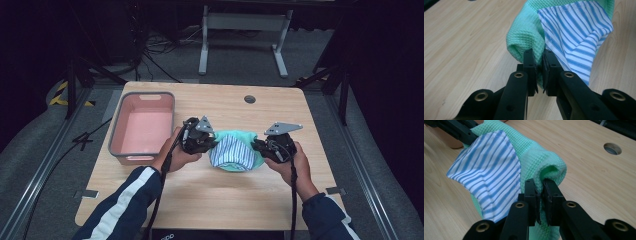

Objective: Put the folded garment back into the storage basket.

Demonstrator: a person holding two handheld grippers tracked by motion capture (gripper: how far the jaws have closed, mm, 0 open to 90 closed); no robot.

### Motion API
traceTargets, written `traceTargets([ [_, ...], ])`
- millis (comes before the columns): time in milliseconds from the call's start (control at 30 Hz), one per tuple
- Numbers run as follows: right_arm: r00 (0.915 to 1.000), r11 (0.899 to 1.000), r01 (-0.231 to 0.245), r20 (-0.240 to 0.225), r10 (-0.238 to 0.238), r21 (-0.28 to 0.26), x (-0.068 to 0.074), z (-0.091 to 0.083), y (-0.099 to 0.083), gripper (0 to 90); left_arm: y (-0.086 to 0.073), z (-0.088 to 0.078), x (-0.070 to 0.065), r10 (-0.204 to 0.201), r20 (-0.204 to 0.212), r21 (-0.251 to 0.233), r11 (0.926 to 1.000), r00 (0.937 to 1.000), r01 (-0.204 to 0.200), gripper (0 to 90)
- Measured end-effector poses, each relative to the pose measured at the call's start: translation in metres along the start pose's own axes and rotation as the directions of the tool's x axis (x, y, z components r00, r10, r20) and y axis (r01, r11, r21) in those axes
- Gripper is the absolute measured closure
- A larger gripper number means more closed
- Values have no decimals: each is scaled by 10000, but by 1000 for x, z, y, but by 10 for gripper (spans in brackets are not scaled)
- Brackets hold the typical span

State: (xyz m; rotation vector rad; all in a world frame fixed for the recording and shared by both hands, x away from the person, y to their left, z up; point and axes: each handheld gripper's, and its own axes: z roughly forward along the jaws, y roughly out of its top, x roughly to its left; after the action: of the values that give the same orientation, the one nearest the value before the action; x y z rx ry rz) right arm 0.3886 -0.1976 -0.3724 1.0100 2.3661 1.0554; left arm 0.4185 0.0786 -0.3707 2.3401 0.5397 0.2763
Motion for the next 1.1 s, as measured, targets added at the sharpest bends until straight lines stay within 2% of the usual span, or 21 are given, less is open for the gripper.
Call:
traceTargets([
  [400,9990,9989,443,-2,-443,-153,11,3,33,818,-4,-26,14,-208,-407,-210,9996,9990,200,826],
  [667,9974,9970,705,-132,-710,-328,20,8,55,817,-8,-48,23,-402,-790,-252,9989,9961,383,826],
  [867,9948,9945,942,-335,-958,-464,29,16,72,817,-15,-68,31,-549,-1184,-239,9983,9914,525,826],
  [1100,9889,9896,1315,-613,-1350,-591,43,27,93,817,-26,-87,39,-982,-1604,-364,9949,9822,935,826],
])
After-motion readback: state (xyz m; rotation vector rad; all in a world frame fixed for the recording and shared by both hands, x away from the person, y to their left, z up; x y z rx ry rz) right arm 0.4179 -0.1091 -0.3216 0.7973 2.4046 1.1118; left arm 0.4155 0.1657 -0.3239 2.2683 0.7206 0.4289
